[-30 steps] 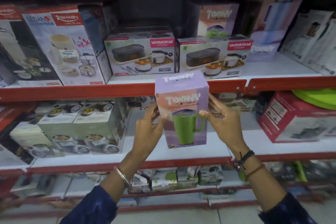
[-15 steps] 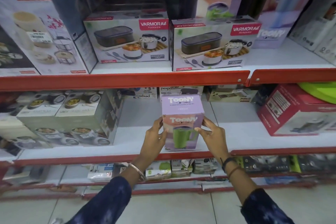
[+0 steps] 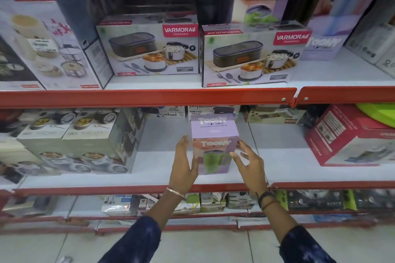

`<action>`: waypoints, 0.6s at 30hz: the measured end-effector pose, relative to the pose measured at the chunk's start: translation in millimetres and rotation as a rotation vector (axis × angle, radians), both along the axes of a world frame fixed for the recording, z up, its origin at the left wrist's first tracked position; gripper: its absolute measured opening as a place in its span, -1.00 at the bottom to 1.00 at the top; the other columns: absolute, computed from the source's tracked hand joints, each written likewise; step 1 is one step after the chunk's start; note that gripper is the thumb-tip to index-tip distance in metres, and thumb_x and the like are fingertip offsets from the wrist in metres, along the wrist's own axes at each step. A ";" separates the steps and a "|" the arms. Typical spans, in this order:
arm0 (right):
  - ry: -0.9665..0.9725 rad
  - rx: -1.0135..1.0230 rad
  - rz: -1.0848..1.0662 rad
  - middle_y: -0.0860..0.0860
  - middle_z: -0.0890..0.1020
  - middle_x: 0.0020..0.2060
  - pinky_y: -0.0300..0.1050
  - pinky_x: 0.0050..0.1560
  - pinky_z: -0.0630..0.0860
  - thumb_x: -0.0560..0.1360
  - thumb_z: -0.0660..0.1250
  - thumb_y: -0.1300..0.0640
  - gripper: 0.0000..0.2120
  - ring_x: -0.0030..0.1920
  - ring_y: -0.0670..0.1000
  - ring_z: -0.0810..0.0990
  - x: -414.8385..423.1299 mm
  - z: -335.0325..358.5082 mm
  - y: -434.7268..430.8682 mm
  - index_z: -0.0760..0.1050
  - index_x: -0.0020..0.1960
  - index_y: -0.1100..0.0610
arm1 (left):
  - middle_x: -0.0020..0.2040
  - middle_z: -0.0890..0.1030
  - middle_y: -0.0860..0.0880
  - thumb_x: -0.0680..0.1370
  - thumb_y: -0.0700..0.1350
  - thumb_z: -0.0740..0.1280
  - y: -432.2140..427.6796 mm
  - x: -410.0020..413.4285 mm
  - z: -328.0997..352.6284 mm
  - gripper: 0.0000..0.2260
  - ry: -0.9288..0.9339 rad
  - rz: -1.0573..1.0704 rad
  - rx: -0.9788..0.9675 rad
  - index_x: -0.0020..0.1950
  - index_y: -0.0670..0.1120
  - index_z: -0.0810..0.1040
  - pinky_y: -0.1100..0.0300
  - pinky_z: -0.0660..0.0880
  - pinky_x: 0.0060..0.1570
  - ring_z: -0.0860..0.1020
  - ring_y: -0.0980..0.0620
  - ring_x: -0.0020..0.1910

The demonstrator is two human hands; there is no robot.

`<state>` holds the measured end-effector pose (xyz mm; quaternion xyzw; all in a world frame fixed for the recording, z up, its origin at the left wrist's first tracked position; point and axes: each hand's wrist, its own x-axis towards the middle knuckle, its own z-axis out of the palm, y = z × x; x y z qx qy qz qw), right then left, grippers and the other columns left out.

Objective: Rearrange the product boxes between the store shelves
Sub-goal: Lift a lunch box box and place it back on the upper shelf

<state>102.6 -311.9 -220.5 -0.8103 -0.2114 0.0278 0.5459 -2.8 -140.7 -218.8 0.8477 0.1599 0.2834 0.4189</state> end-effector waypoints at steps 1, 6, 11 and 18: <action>-0.032 0.030 -0.030 -0.04 0.55 0.20 -0.13 0.15 0.50 0.48 0.36 0.12 -0.55 0.12 0.00 0.56 -1.4 9.1 -2.3 0.39 0.36 0.06 | 0.41 0.29 -0.10 0.56 -0.11 0.16 -1.9 -0.9 7.2 -0.61 -0.042 0.016 0.051 0.38 -0.17 0.28 0.37 0.19 0.39 0.22 0.25 0.39; -0.267 0.236 -0.133 -0.04 0.58 0.14 -0.42 0.08 0.48 0.50 0.33 0.17 -0.64 0.02 -0.27 0.57 12.5 89.2 -7.7 0.41 0.27 0.01 | 0.30 0.43 -0.12 0.56 -0.17 0.18 -10.7 11.6 68.8 -0.84 -0.250 -0.049 0.337 0.08 -0.16 0.48 0.26 0.26 0.37 0.32 0.00 0.36; -0.446 0.374 -0.308 0.08 0.55 0.22 -0.28 0.18 0.47 0.52 0.30 0.17 -0.65 0.17 -0.08 0.53 68.3 172.2 -10.7 0.42 0.30 0.18 | 0.33 0.41 -0.21 0.54 -0.21 0.25 -1.7 54.3 151.1 -0.78 -0.362 0.029 0.293 0.18 -0.20 0.44 0.17 0.21 0.41 0.31 -0.08 0.37; -0.232 0.041 -0.258 0.21 0.31 0.44 -0.01 0.42 0.21 0.60 0.10 -0.02 -0.47 0.43 0.19 0.28 136.1 199.7 -8.1 0.14 0.45 0.26 | 0.50 0.12 -0.29 0.56 -0.19 0.22 15.4 99.4 191.9 -0.44 -0.061 0.031 0.037 0.46 -0.32 0.04 0.30 0.00 0.37 0.10 -0.17 0.49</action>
